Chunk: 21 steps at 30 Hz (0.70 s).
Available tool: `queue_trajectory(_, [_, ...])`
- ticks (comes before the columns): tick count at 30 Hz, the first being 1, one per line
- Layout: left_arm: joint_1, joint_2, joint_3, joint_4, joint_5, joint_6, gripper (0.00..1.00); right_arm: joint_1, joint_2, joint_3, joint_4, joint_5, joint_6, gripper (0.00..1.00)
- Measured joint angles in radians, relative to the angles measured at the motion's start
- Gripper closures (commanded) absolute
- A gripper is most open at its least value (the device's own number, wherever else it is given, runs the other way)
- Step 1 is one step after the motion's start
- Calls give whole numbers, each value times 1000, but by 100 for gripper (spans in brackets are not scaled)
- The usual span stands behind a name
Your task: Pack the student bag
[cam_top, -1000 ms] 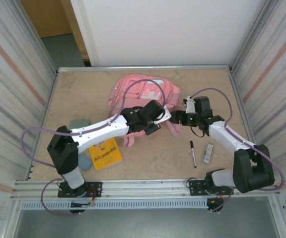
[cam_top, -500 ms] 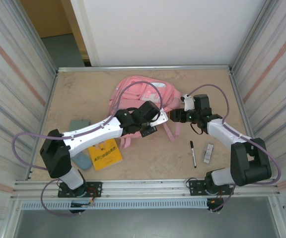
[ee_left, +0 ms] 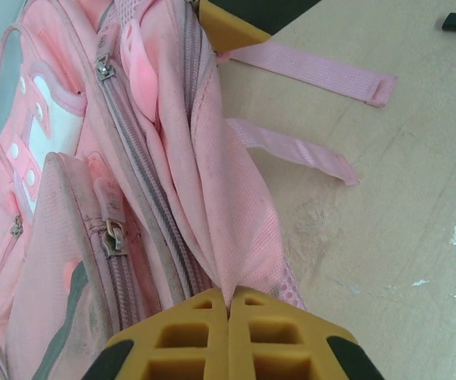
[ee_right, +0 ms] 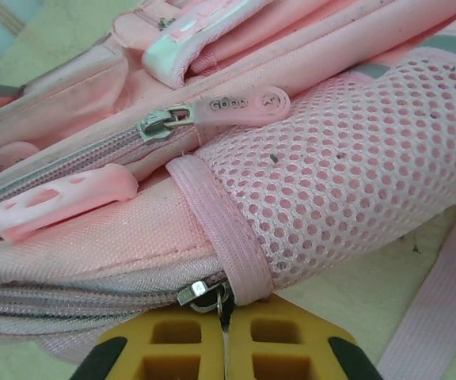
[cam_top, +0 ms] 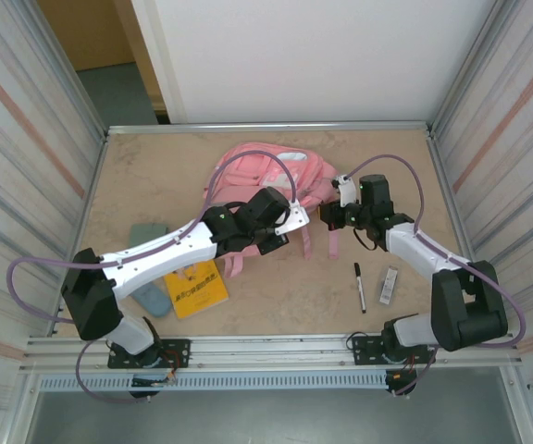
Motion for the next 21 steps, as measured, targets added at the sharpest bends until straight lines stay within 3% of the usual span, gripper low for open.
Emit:
queue_trajectory(6, [-1, 0, 0, 0, -5, 4, 100, 29, -65, -2, -22, 17, 43, 100])
queue_trajectory(12, [-13, 50, 18, -6, -63, 11, 100, 192, -171, -2, -132, 111, 77, 100])
queue_trajectory(17, [-24, 126, 32, 40, -60, 10, 99, 200, -210, -2, -237, 146, 82, 100])
queue_trajectory(18, [-24, 138, 32, 54, -56, 8, 91, 199, -213, -2, -254, 150, 84, 100])
queue_trajectory(21, [-23, 168, 32, 90, -52, -4, 47, 195, -216, -2, -293, 154, 103, 100])
